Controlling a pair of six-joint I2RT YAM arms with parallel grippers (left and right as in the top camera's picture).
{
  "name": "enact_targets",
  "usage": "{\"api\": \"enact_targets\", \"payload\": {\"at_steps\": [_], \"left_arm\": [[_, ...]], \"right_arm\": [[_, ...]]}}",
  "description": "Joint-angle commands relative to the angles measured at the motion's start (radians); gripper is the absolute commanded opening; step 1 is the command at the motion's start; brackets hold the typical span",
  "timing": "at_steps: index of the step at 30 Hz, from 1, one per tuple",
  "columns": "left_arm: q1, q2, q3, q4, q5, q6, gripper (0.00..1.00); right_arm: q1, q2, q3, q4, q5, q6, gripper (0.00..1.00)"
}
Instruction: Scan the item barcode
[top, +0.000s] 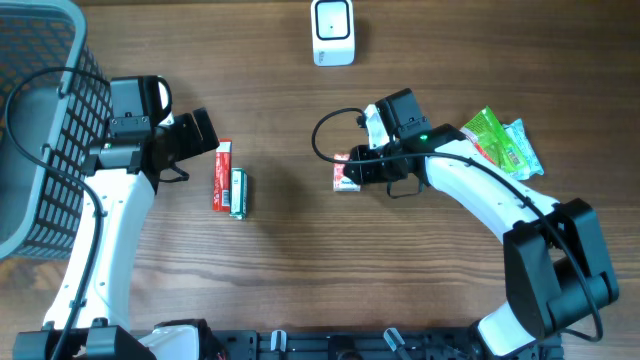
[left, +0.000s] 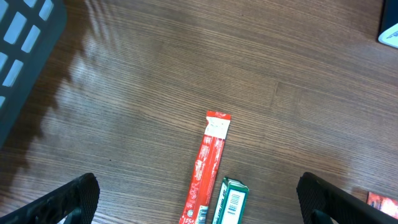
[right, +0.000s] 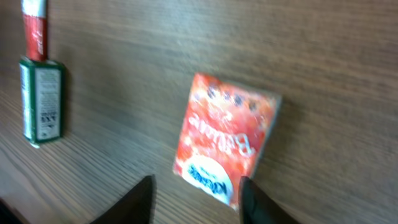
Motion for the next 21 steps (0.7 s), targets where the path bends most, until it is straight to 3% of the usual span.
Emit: {"api": "enact_targets", "payload": {"at_steps": [1,2,4,7,10,11,17,21], "left_arm": [[0.005,-0.003,-0.001,0.002,-0.01,0.016,1.0],[0.005,-0.003,-0.001,0.002,-0.01,0.016,1.0],[0.005,-0.003,-0.001,0.002,-0.01,0.016,1.0],[0.005,-0.003,-0.001,0.002,-0.01,0.016,1.0],[0.005,-0.003,-0.001,0.002,-0.01,0.016,1.0],[0.005,-0.003,-0.001,0.002,-0.01,0.016,1.0],[0.005,-0.003,-0.001,0.002,-0.01,0.016,1.0],[0.005,-0.003,-0.001,0.002,-0.01,0.016,1.0]], "right_arm": [[-0.002,-0.008,0.011,0.038,-0.027,-0.011,0.63],[-0.002,-0.008,0.011,0.051,-0.027,-0.01,0.8],[-0.003,-0.006,0.011,0.053,-0.02,-0.007,1.0],[-0.005,-0.006,0.01,0.039,0.009,0.008,1.0],[-0.005,-0.006,0.01,0.008,0.136,0.105,0.57],[-0.005,-0.006,0.01,-0.001,0.158,0.133,0.48],[-0.008,-0.003,-0.001,-0.002,0.159,0.172,0.34],[-0.008,0.011,-0.001,-0.004,0.159,0.175,0.3]]}}
